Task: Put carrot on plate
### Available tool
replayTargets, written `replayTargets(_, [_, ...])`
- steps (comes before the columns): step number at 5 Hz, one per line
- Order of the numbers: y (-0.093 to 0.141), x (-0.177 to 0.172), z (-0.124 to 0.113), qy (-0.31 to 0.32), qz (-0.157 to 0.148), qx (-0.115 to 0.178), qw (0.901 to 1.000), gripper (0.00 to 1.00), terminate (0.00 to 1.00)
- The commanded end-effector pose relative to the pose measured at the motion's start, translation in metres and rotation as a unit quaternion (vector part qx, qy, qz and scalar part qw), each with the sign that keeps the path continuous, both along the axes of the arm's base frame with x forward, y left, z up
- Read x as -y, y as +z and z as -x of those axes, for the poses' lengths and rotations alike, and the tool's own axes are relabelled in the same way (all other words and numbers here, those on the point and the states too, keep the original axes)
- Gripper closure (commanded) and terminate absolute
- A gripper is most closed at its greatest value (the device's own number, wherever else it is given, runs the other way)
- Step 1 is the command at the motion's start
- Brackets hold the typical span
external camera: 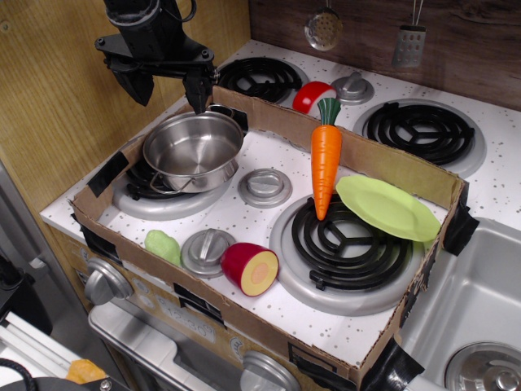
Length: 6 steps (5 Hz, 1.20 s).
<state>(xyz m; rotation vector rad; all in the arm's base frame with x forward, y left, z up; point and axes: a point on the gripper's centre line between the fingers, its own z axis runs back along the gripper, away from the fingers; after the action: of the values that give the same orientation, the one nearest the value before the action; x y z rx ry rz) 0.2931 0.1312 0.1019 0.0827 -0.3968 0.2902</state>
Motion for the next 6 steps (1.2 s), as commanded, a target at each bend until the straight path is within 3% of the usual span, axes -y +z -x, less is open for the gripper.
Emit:
replayTargets(1, [0.000, 0.000, 0.000, 0.000, 0.000, 0.000, 1.0000, 0.00, 0.00])
replayTargets(2, [0.015, 0.031, -0.015, 0.011, -0.032, 0.002, 0.9994, 0.00, 0.00])
replayTargets(3, [0.036, 0.060, -0.027, 0.012, -0.022, 0.004, 0.9997, 0.00, 0.00])
replayTargets(4, [0.040, 0.093, -0.027, 0.028, -0.009, 0.012, 0.9995, 0.00, 0.00])
replayTargets(5, [0.035, 0.122, -0.030, 0.038, 0.002, 0.028, 0.9989, 0.00, 0.00])
replayTargets(6, [0.033, 0.151, -0.034, 0.053, 0.032, 0.036, 0.9974, 0.00, 0.00])
